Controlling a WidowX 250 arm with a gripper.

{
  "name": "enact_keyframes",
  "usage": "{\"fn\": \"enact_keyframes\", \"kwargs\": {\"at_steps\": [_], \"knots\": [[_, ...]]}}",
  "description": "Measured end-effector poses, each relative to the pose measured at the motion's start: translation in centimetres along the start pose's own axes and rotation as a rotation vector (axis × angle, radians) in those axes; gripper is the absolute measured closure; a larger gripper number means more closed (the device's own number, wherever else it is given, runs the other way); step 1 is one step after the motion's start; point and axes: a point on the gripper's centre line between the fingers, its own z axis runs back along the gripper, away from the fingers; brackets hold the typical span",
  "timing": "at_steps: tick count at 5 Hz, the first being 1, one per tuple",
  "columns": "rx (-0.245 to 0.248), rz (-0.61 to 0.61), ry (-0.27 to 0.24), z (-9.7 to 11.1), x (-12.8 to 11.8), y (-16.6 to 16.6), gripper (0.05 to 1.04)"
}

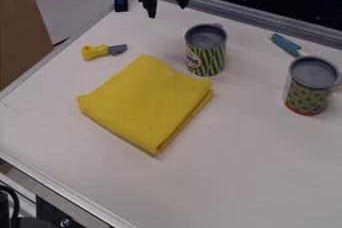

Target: Picked the can and place it on the middle of the table

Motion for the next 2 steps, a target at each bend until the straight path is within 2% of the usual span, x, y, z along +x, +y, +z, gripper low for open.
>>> {"fn": "enact_keyframes", "kwargs": {"at_steps": [1,2], "knots": [[0.009,0.098,0.027,-0.29,-0.44,-0.42,0.086],[0.008,0.139,0.029,-0.64,-0.98,-0.82,0.086]]}}
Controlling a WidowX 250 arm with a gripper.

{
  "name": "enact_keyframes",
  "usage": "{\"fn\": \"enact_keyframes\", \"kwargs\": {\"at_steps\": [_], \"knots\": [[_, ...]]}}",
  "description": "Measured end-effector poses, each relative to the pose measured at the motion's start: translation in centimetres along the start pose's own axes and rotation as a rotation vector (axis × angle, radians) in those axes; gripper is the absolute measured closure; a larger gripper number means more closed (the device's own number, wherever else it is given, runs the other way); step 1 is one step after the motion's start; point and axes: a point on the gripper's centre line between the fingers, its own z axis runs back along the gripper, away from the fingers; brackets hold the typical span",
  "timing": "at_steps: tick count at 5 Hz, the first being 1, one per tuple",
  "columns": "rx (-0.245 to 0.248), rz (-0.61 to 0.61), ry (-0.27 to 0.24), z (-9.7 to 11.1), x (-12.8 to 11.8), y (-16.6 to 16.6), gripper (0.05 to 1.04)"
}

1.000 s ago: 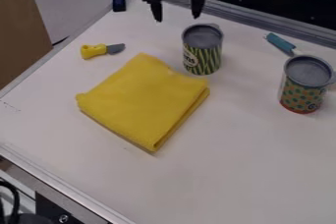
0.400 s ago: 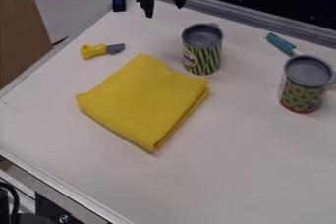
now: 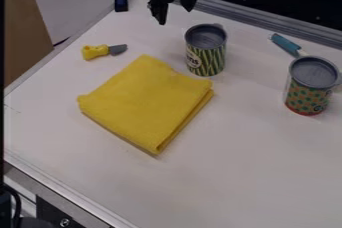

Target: Picked the can and place it on the middle of the table

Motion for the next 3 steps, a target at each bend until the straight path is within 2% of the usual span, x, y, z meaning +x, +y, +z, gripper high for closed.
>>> {"fn": "enact_keyframes", "kwargs": {"at_steps": [3], "knots": [[0.002,0.022,0.025,-1.1,-2.5,-0.4,0.086]]}}
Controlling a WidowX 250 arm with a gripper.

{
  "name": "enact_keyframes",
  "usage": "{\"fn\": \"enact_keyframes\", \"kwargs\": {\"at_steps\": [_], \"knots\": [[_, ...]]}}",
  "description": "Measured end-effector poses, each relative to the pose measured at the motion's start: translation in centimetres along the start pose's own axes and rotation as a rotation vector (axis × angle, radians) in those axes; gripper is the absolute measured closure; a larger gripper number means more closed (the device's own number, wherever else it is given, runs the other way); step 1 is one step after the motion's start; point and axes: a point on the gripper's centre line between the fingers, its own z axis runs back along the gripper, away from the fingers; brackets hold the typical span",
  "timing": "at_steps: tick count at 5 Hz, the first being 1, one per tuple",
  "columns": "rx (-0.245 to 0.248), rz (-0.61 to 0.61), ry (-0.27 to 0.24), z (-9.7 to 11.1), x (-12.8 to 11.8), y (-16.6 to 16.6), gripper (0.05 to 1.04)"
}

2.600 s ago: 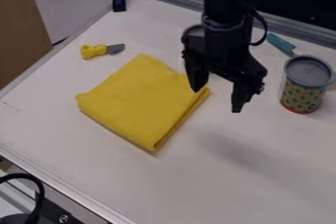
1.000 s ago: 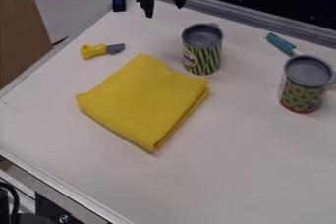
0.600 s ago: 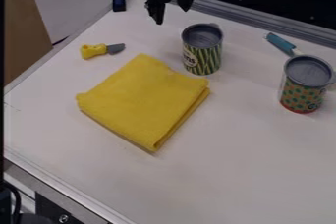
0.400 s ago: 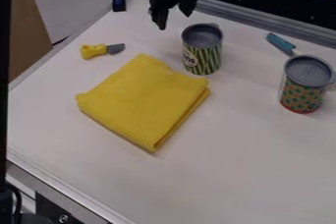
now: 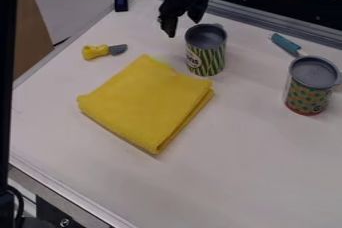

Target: Picked the can and place it on the middle of the table

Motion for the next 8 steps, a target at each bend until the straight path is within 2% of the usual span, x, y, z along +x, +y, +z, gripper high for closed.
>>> {"fn": "enact_keyframes", "kwargs": {"at_steps": [4,5,6,7,8], "knots": [[-0.024,-0.043,0.027,0.3,-4.3,-1.2,0.086],[-0.025,-0.087,0.059,0.0,-6.3,-1.1,0.086],[-0.057,-0.175,0.078,-0.1,-7.9,-1.2,0.086],[-0.088,-0.282,0.117,0.3,-9.3,-0.8,0.086],[-0.112,-0.344,0.136,1.0,-10.9,-0.1,0.086]]}}
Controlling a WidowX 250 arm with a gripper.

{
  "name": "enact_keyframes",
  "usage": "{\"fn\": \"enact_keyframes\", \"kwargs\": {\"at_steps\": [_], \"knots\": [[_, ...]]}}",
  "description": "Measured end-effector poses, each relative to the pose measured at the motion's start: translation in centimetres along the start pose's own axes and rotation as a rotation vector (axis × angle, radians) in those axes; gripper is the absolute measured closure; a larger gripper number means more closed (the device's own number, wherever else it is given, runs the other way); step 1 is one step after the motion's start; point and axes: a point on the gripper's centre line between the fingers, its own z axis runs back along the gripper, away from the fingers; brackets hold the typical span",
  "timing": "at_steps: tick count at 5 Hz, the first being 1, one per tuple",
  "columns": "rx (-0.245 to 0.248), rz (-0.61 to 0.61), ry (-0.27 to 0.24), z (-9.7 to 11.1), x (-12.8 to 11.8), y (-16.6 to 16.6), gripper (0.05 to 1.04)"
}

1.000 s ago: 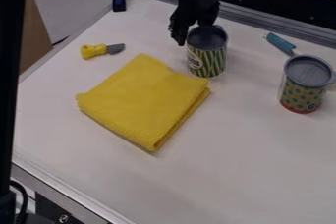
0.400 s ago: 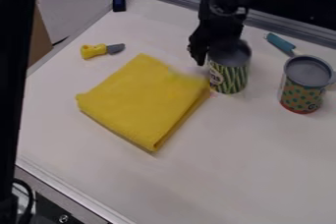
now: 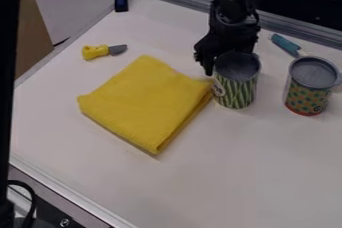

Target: Picked the can and place it on the middle of the table

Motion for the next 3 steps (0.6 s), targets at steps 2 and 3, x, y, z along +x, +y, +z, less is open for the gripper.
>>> {"fn": "enact_keyframes", "kwargs": {"at_steps": [2,3], "knots": [[-0.027,-0.059,0.028,0.7,-3.1,-0.7,0.086],[-0.030,-0.084,0.026,1.2,-5.2,-0.8,0.086]]}}
